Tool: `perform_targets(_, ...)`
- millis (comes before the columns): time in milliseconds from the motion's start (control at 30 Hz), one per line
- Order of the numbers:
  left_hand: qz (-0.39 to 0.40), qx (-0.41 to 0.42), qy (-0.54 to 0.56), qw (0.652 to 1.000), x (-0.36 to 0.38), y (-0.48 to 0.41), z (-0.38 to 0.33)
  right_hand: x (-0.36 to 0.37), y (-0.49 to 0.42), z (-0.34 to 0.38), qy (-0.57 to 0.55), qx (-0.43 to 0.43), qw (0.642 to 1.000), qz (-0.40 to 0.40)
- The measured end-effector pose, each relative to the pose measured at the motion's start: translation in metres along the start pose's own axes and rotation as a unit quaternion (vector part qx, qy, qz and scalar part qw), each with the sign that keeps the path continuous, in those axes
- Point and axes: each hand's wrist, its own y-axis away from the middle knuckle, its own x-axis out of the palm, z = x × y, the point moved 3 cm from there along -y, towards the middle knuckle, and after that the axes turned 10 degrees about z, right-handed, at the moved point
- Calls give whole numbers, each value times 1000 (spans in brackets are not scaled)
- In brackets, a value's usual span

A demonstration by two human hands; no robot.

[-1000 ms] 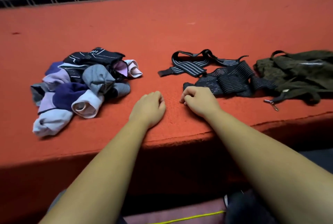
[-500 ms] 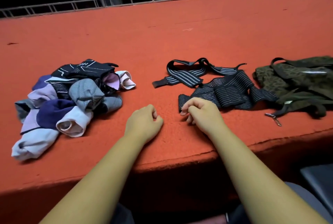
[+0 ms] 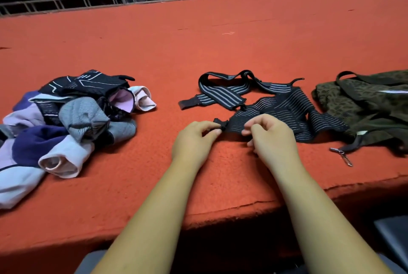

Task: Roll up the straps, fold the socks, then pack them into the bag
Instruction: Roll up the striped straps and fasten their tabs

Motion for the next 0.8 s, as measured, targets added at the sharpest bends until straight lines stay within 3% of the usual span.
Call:
perform_targets(200, -62, 8, 218, 974, -17, 14, -1, -6, 5, 14, 40, -46, 998, -14)
perform_targets(367, -122, 0, 321, 939, -52, 36, -9, -7, 18, 40, 131, -159, 978, -19)
perform_targets(467, -141, 32, 328, 934, -83, 51, -28, 2, 29, 60, 165, -248, 955, 2)
perform_targets(667, -119, 102, 354, 922, -146, 85, -89, 18, 51, 120, 125, -233, 954, 139)
perform_targets(800, -132, 132, 347, 919, -190, 98, -113, 16, 66, 161, 92, -254, 946, 179)
